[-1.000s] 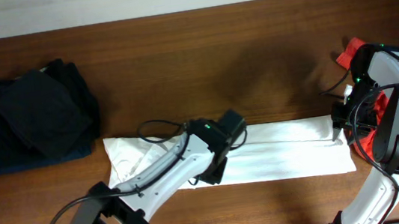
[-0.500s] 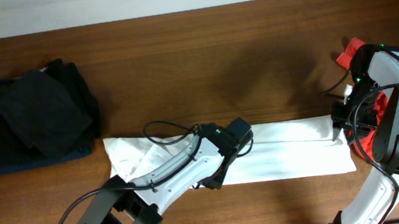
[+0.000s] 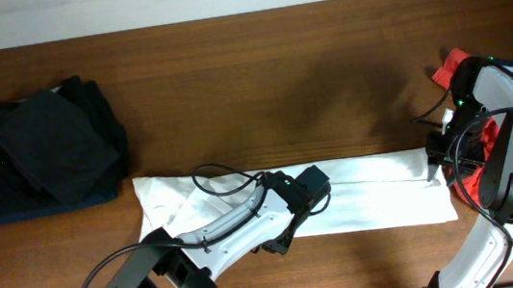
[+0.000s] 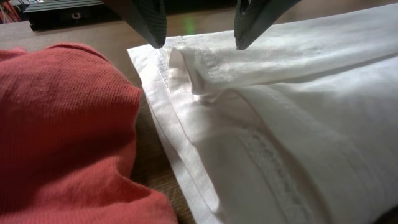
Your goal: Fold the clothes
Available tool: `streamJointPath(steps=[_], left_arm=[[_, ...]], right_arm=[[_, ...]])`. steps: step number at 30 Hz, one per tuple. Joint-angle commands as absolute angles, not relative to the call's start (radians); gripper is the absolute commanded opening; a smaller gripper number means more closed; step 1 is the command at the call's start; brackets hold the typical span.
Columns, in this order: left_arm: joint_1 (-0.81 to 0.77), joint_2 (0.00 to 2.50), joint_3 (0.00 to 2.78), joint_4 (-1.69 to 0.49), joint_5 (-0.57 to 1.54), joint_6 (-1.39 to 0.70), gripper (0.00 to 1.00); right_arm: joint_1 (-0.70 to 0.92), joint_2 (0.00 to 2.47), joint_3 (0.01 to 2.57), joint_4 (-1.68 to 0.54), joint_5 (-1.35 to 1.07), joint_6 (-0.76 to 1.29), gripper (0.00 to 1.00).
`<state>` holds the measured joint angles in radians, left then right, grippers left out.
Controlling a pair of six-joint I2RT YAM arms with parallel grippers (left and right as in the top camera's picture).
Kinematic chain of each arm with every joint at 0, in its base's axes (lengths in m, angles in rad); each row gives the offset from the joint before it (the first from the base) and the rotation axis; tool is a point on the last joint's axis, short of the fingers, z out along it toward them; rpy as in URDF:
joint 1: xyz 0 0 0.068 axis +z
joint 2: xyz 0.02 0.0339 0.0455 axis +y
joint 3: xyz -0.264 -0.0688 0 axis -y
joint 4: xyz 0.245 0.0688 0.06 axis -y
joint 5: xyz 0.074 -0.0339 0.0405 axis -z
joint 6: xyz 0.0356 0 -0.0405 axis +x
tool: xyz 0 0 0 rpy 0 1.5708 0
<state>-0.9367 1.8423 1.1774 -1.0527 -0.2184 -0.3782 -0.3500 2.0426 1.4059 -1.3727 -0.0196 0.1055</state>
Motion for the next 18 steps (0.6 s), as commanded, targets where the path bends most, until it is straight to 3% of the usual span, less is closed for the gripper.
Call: streamJointPath(steps=[1, 6, 13, 18], left_arm=[[-0.938, 1.853, 1.166, -1.051, -0.273, -0.37, 0.29], [-0.938, 1.853, 1.166, -1.044, -0.315, -0.37, 0.28], [-0.938, 1.853, 1.166, -1.033, -0.315, -0.37, 0.01], [-0.932, 1.852, 1.224, -1.05, -0.349, -0.371, 0.0]], right_arm=[[-0.354, 2.024, 1.402, -1.379, -0.022, 0.112, 0.4], [-0.354, 2.024, 1.402, -1.38, -0.022, 0.112, 0.4], [-0.354, 2.024, 1.402, -1.38, -0.022, 0.112, 0.4], [-0.354, 2.024, 1.402, -1.38, -0.022, 0.112, 0.4]])
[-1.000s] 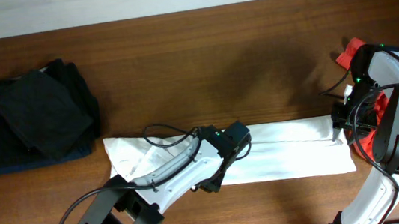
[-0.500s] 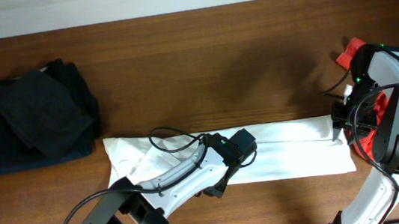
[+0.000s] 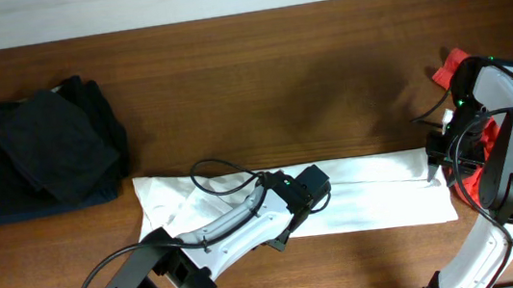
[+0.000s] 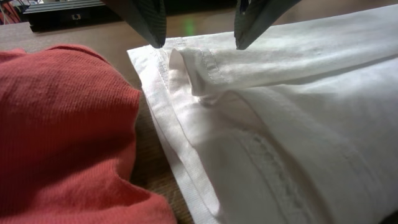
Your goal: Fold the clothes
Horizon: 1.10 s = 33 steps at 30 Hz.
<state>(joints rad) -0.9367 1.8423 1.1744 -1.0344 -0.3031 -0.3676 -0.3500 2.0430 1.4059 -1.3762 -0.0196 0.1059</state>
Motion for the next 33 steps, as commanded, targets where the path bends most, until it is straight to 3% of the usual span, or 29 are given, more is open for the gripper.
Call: streamJointPath(steps=[1, 6, 11, 12, 15, 17, 22, 26, 33], left_arm=[[-0.923, 1.852, 1.254, -1.06, -0.357, -0.372, 0.01], [-0.859, 1.853, 1.329, -1.01, -0.319, -0.502, 0.0], [-0.854, 1.919, 1.326, -0.909, -0.231, -0.501, 0.03], [-0.854, 1.941, 1.326, -0.906, -0.232, -0.501, 0.08], [-0.854, 1.977, 1.327, -0.91, -0.232, -0.501, 0.38], [-0.853, 1.974, 1.329, -0.92, -0.245, -0.5, 0.44], [-0.781, 1.951, 1.46, -1.116, -0.347, -0.501, 0.45], [-0.684, 1.859, 1.493, -1.154, -0.327, -0.5, 0.5], [-0.587, 1.828, 1.467, -1.336, -0.29, -0.576, 0.49]], right_arm=[[-0.354, 2.024, 1.402, -1.38, -0.022, 0.112, 0.4], [-0.354, 2.024, 1.402, -1.378, -0.022, 0.112, 0.4], [-0.354, 2.024, 1.402, -1.38, -0.022, 0.112, 0.4], [-0.354, 2.024, 1.402, -1.38, -0.022, 0.112, 0.4], [-0.354, 2.024, 1.402, -1.382, -0.023, 0.112, 0.4], [-0.354, 2.024, 1.402, -1.382, -0.022, 0.112, 0.4], [-0.354, 2.024, 1.402, -1.383, -0.023, 0.112, 0.4], [-0.354, 2.024, 1.402, -1.382, -0.023, 0.112, 0.4], [-0.354, 2.024, 1.402, -1.382, -0.023, 0.112, 0.4]])
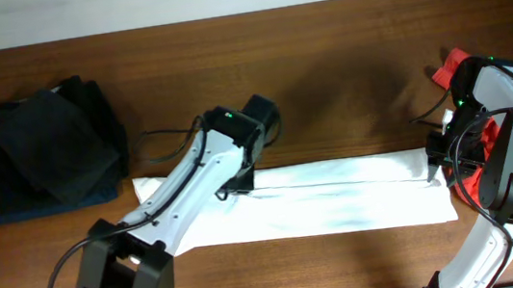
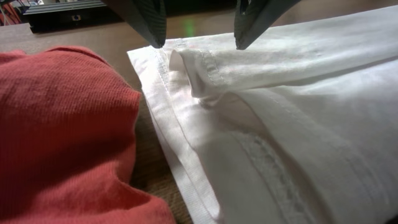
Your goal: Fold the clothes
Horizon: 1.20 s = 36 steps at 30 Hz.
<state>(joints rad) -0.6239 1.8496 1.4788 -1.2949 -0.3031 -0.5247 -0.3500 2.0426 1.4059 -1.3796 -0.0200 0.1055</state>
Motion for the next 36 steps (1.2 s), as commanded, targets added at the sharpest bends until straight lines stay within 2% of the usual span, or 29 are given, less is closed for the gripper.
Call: streamJointPath(steps=[1, 7, 16, 20, 23, 26, 27, 31, 33, 36], left_arm=[[-0.577, 1.828, 1.443, -1.349, -0.289, -0.579, 0.45], [-0.519, 1.824, 1.251, -1.284, -0.248, -0.614, 0.41], [-0.444, 1.824, 1.03, -0.968, -0.203, -0.575, 0.42], [-0.439, 1.822, 1.039, -0.962, -0.222, -0.575, 0.42], [-0.429, 1.758, 1.132, -1.055, -0.286, -0.569, 0.42], [-0.429, 1.677, 1.204, -1.082, -0.28, -0.548, 0.46], [-0.429, 1.642, 1.211, -1.067, -0.258, -0.548, 0.5], [-0.429, 1.66, 1.202, -1.035, -0.21, -0.548, 0.5], [-0.429, 1.697, 1.182, -1.003, -0.179, -0.548, 0.49], [-0.429, 1.744, 1.151, -0.949, -0.132, -0.549, 0.41]], right_arm=[[-0.354, 2.024, 1.402, -1.381, -0.023, 0.112, 0.4], [-0.354, 2.024, 1.402, -1.379, -0.023, 0.112, 0.4], [-0.354, 2.024, 1.402, -1.381, -0.027, 0.112, 0.4], [-0.354, 2.024, 1.402, -1.383, -0.026, 0.112, 0.4], [-0.354, 2.024, 1.402, -1.379, -0.026, 0.112, 0.4], [-0.354, 2.024, 1.402, -1.379, -0.026, 0.112, 0.4], [-0.354, 2.024, 1.402, -1.379, -0.026, 0.112, 0.4], [-0.354, 2.024, 1.402, -1.378, -0.026, 0.112, 0.4], [-0.354, 2.024, 1.402, -1.379, -0.026, 0.112, 0.4], [-0.354, 2.024, 1.402, -1.377, -0.026, 0.112, 0.4]])
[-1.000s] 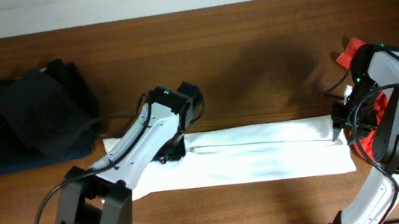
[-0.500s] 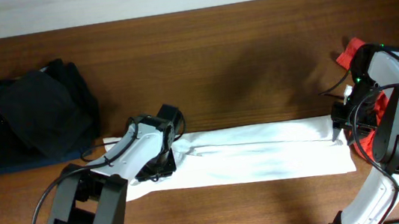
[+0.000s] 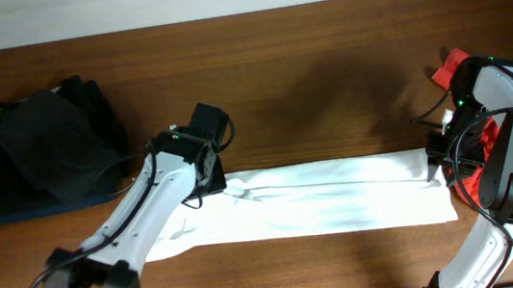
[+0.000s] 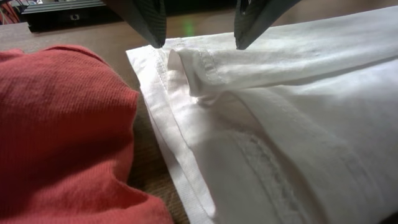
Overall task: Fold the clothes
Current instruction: 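Lift the left gripper away to the left side of the table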
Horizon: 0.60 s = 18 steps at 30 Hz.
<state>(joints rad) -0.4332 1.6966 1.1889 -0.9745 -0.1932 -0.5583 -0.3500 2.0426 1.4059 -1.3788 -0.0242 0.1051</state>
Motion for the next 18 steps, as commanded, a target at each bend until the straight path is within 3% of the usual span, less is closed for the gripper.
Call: streamJointPath(steps=[1, 9, 18], left_arm=[[-0.429, 1.752, 1.147, -0.931, -0.126, -0.549, 0.41], [-0.429, 1.839, 1.145, -0.811, -0.112, -0.548, 0.41], [-0.403, 1.831, 1.217, -0.844, -0.157, -0.498, 0.46]], right_arm=[[-0.354, 2.024, 1.402, -1.376, -0.026, 0.112, 0.4], [-0.354, 2.024, 1.402, -1.377, -0.026, 0.112, 0.4], [-0.354, 2.024, 1.402, -1.376, -0.026, 0.112, 0.4]])
